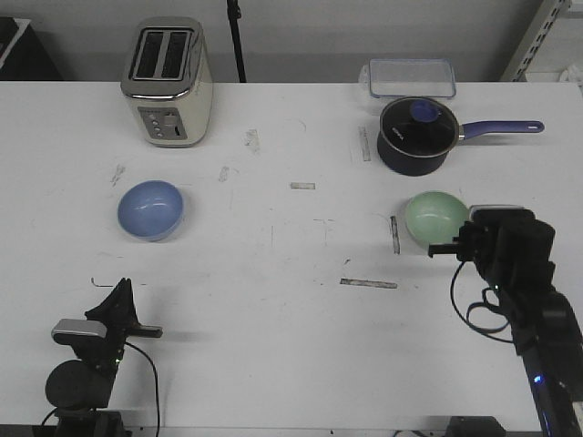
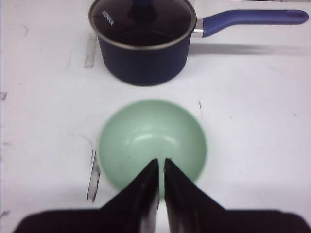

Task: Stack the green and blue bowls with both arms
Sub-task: 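Reach the right gripper forward and grasp the rim of the pale green bowl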

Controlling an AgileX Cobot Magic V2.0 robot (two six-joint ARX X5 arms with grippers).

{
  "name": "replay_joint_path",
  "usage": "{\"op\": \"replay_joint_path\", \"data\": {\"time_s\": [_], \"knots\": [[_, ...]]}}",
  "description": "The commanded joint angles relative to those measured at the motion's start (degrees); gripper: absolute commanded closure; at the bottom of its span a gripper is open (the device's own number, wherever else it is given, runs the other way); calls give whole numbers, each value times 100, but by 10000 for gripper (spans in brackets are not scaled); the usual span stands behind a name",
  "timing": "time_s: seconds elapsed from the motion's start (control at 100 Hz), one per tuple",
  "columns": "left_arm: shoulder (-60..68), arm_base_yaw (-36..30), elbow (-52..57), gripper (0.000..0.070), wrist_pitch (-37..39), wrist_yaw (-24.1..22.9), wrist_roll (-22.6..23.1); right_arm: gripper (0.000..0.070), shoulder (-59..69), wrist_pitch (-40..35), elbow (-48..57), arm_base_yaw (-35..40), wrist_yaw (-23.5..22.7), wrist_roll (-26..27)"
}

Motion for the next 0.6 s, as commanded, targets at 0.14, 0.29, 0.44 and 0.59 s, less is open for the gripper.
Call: {"op": "replay_joint_path", "data": {"time_s": [0.14,0.29,0.44,0.59], "knots": [[-7,13,-125,698,72,-13,50,690,1272,-852,1259,-372,-57,125],[-7,13,-125,698,72,-13,50,688,2138,-1631,2072,-809,-883,125],[-7,13,-125,698,72,-13,50,649,2754,-1808,2406,-1224,-1692,157],[-7,13,-125,698,72,-13,50,304,3158,-1821,2406,-1528,-1733,151]]}}
